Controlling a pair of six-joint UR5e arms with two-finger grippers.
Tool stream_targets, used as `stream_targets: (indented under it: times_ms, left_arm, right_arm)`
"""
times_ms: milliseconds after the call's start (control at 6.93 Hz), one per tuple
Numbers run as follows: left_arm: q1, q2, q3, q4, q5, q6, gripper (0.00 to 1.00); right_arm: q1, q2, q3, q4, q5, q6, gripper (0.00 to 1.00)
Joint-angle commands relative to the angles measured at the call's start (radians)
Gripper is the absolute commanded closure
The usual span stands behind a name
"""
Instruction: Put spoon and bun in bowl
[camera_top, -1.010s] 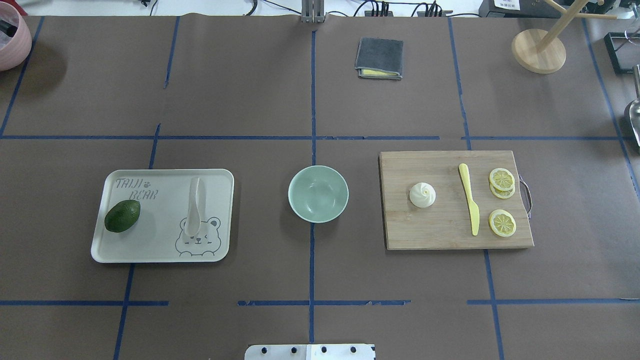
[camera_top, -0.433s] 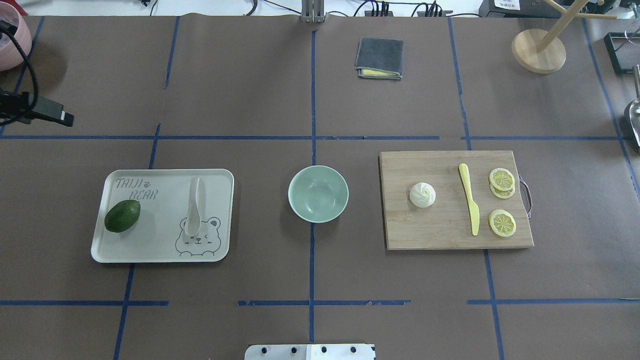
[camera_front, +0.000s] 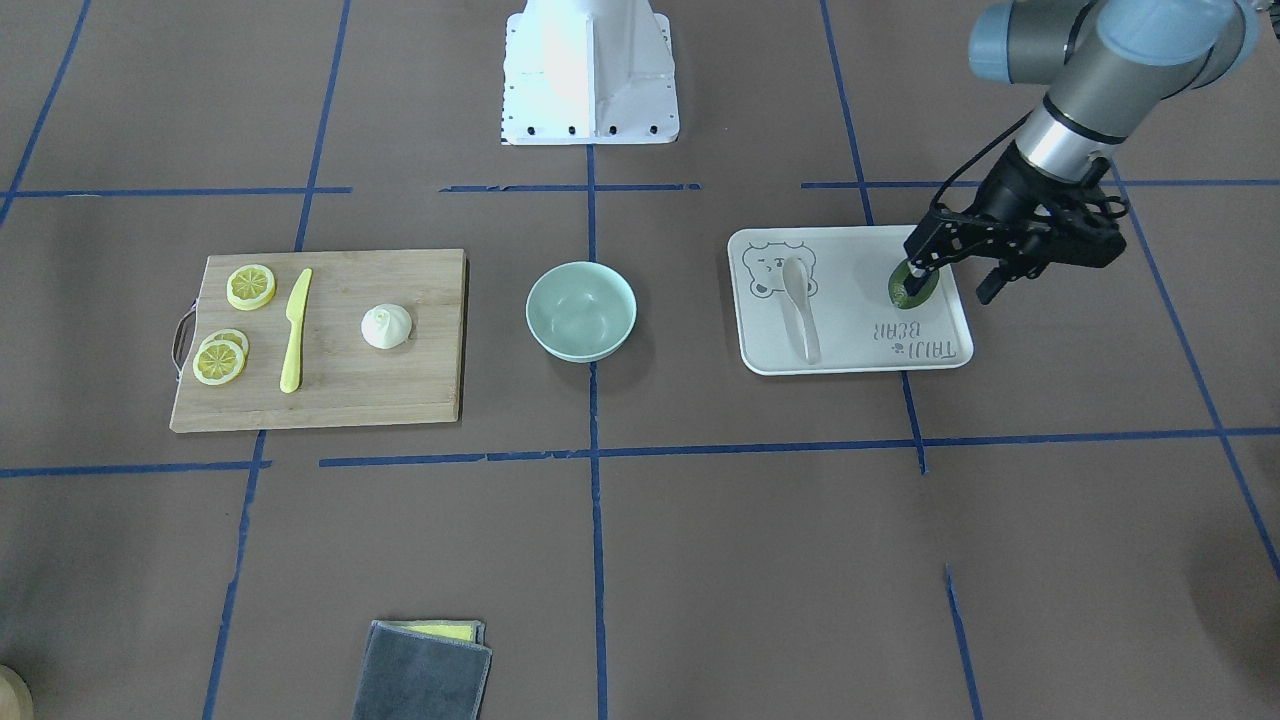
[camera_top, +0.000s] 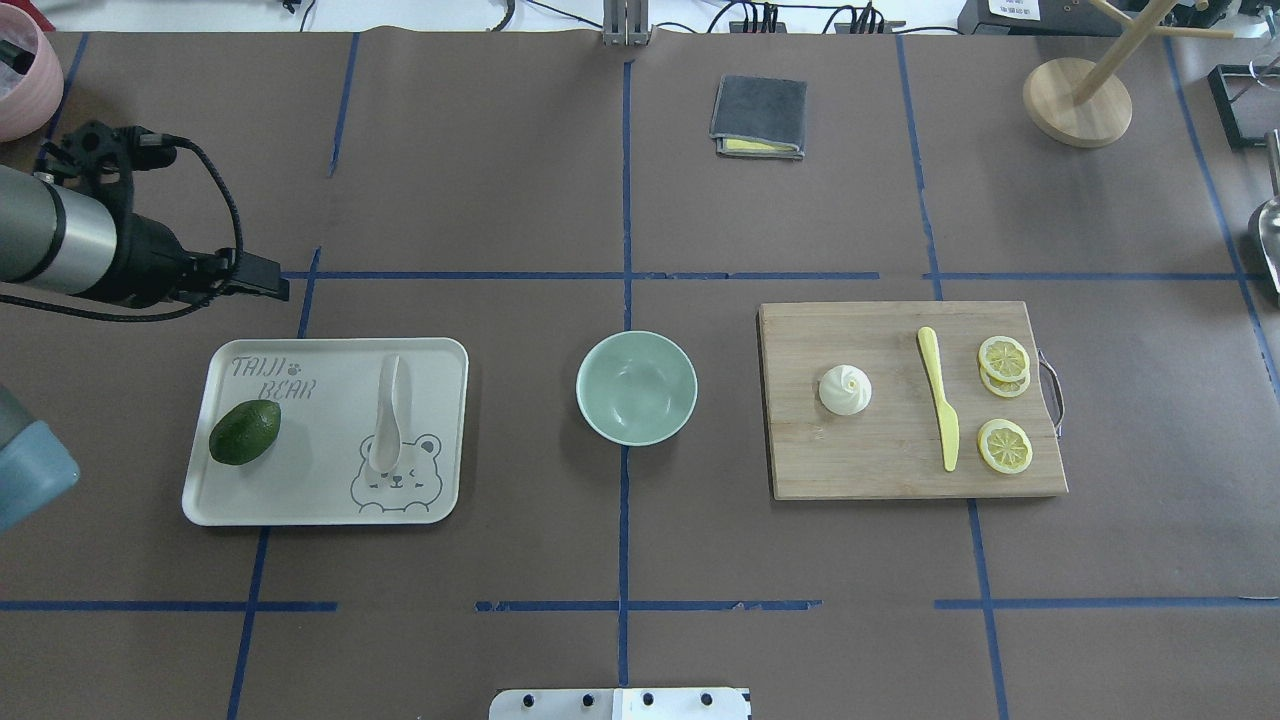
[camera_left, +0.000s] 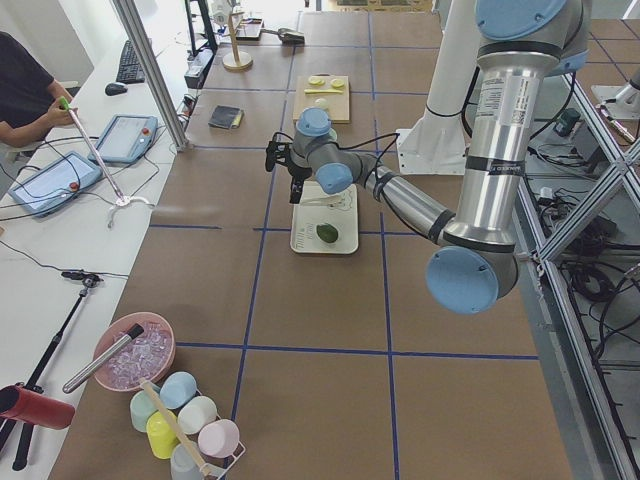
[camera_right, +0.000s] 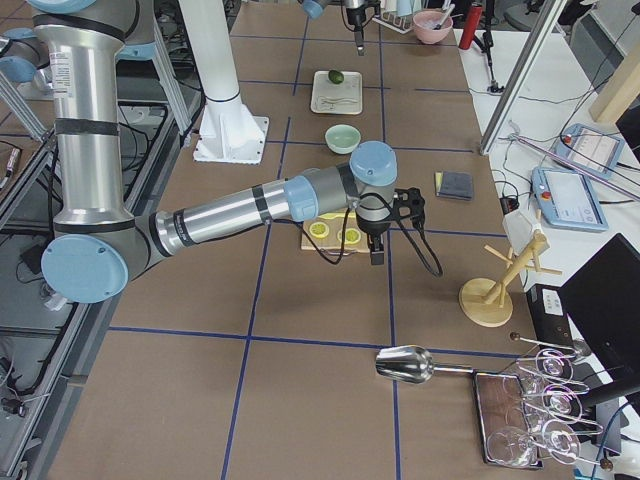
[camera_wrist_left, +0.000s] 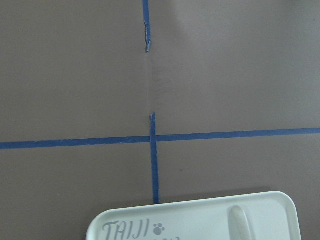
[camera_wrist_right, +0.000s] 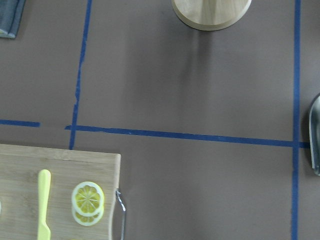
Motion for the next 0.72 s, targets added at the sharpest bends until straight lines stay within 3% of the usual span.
stream_targets:
  times_ms: [0, 289, 577]
  left_arm:
    - [0.154, -0.073, 0.060, 0.001, 0.152, -0.143, 0.10]
    - [0.247, -0.127, 0.154, 0.003, 0.252, -0.200, 0.17]
    - [0.256, -0.127, 0.179, 0.004, 0.269, -0.200, 0.21]
  right_arm:
    - [-0.103, 0.042, 0.060, -0.001, -0.005, 0.198, 0.00]
    - [-0.184, 0.106, 0.073, -0.001, -0.018, 0.335, 0.00]
    - [-0.258, 0.158, 0.073, -0.001, -0.061, 0.426, 0.00]
